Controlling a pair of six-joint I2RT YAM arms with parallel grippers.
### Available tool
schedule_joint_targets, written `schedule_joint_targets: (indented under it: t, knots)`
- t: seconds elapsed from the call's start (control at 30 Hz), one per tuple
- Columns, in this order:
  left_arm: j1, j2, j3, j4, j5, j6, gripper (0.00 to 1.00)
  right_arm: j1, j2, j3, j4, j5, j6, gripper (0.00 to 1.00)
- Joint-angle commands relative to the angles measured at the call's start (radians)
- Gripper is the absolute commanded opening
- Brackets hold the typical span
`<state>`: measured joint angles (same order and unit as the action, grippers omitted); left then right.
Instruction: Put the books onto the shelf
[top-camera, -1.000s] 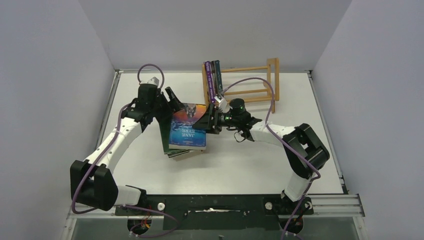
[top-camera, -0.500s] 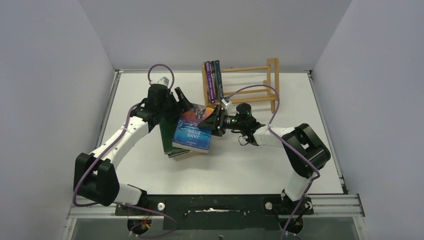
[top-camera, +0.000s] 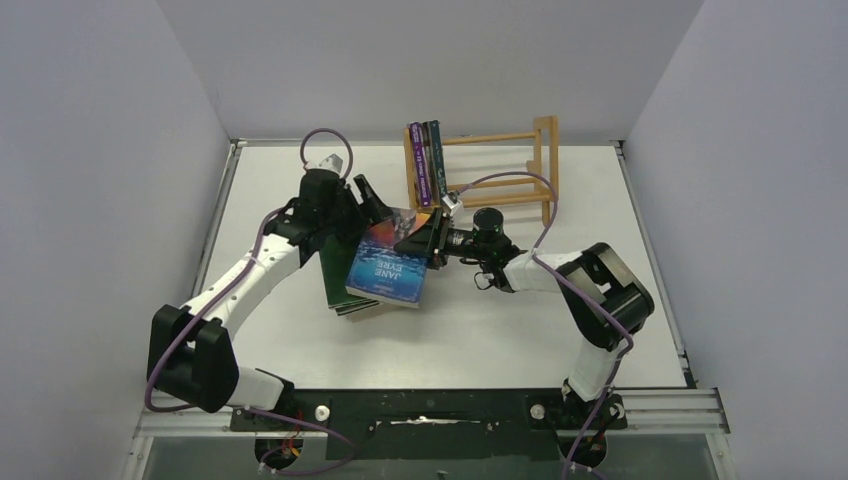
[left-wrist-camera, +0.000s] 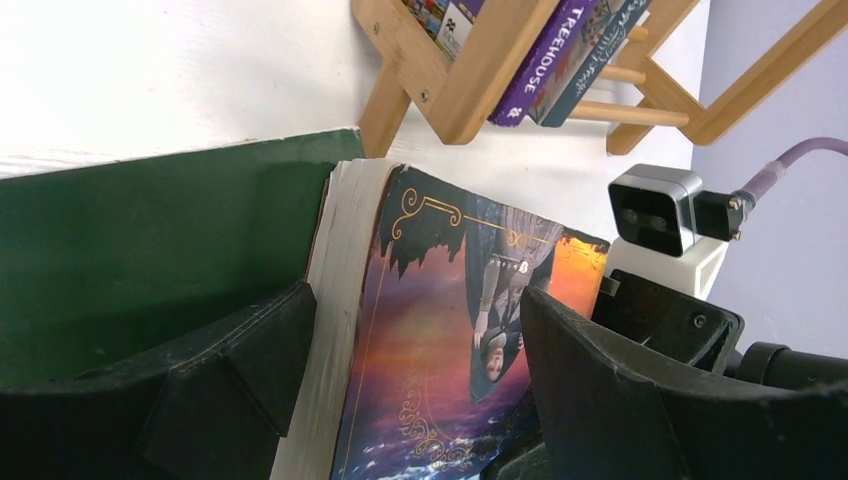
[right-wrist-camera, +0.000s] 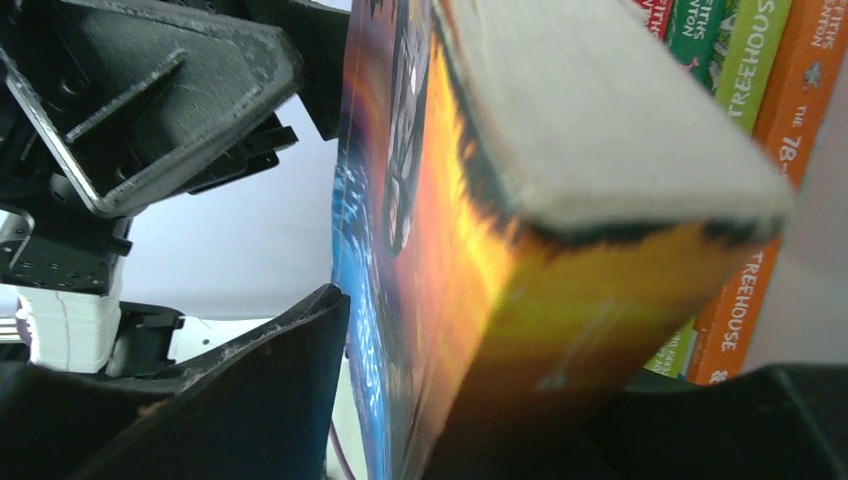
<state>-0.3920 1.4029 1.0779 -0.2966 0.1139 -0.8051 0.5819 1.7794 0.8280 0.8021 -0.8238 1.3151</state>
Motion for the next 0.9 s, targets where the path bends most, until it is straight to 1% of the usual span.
schedule_joint_targets:
  t: [0.0, 0.1, 0.17, 0.27, 0.3, 0.37, 0.47, 0.53, 0.67, 0.77, 0.87]
  knots:
    - [-0.034, -0.023, -0.006, 0.054, 0.09, -0.037, 0.74, 0.006, -0.026, 0.031, 0.174, -0.021, 0.024, 0.48]
    - [-0.032, -0.026, 0.026, 0.005, 0.053, -0.006, 0.74, 0.003, -0.059, 0.033, 0.106, -0.005, -0.024, 0.36]
    - [-0.027, -0.032, 0.056, -0.037, 0.011, 0.026, 0.74, -0.001, -0.097, 0.043, 0.012, 0.011, -0.086, 0.23]
    - [-0.005, -0.041, 0.107, -0.092, -0.053, 0.074, 0.74, -0.021, -0.168, 0.071, -0.146, 0.026, -0.19, 0.12]
    - [0.006, -0.044, 0.124, -0.111, -0.077, 0.09, 0.74, -0.029, -0.194, 0.086, -0.2, 0.031, -0.226, 0.1]
    - [0.032, -0.054, 0.162, -0.146, -0.133, 0.119, 0.74, -0.049, -0.251, 0.13, -0.334, 0.049, -0.318, 0.06]
    - [0.081, -0.086, 0.207, -0.178, -0.218, 0.165, 0.74, -0.077, -0.323, 0.241, -0.586, 0.089, -0.492, 0.04]
    - [0.112, -0.11, 0.222, -0.175, -0.245, 0.184, 0.74, -0.105, -0.354, 0.318, -0.691, 0.105, -0.563, 0.03]
    - [0.142, -0.14, 0.223, -0.166, -0.238, 0.199, 0.74, -0.182, -0.377, 0.475, -0.837, 0.124, -0.667, 0.0]
    - [0.143, -0.153, 0.193, -0.15, -0.204, 0.195, 0.74, -0.218, -0.36, 0.62, -0.978, 0.246, -0.786, 0.0]
    - [0.146, -0.164, 0.158, -0.134, -0.173, 0.188, 0.74, -0.23, -0.328, 0.757, -1.098, 0.44, -0.895, 0.0]
